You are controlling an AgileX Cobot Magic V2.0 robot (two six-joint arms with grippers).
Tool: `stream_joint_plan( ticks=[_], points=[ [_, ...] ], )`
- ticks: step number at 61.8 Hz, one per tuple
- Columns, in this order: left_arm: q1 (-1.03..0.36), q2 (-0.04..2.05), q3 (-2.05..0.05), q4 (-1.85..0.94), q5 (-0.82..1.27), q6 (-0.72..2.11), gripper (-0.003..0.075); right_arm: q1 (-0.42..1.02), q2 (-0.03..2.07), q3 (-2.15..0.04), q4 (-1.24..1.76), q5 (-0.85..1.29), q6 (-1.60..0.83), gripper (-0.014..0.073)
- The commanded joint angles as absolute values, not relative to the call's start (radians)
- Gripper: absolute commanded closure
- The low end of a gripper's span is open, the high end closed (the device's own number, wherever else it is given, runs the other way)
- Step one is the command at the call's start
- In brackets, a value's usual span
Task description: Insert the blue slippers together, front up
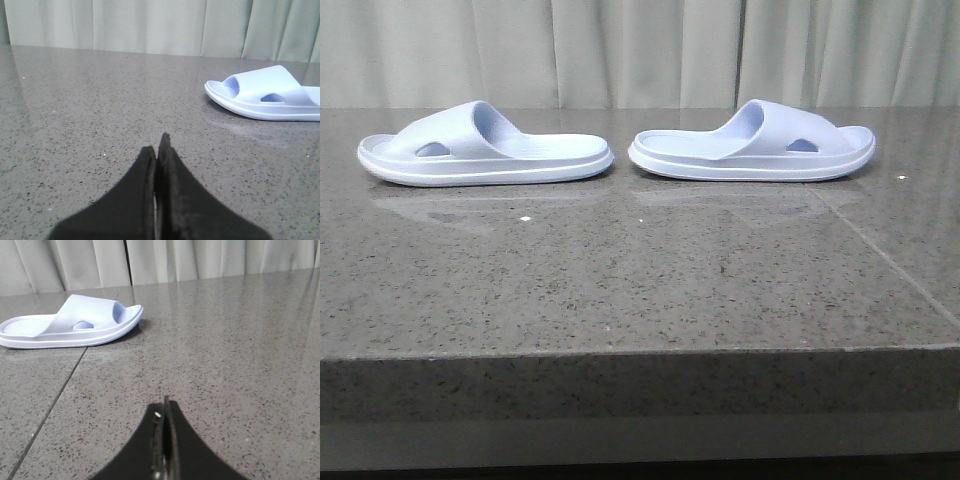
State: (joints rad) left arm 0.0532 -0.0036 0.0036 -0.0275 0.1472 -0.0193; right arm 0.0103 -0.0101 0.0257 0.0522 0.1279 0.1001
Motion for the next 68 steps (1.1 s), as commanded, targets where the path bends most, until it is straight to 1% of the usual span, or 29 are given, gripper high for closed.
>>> stream_joint_plan(
  ticks=[1,39,55,60,68],
  points=[
    [0.053,-0.020,0.010,-0.033,0.063,-0.020,0.0741,0.005,-0.028,0.022,0.040,0.054,0.099,0.0701],
    [0.053,-0.020,0.010,-0.033,0.061,-0.020,0.0741,0.005,-0.028,0.022,0.040,0.053,0.099,0.0701],
    [0.053,-0.020,-0.008,-0.033,-0.010,-0.020,0.0741,0.005,-0.028,0.016,0.040,0.023,0.099,0.0701],
    [0.053,-0.020,-0.058,-0.033,0.026,-0.020,0.0741,0.005,-0.028,-0.016,0.037,0.039,0.098,0.0701],
    [0.053,0.008,-0.184,-0.019,0.175,-0.020,0.0741,0.005,-0.023,-0.132,0.000,0.137,0.094,0.0701]
  ],
)
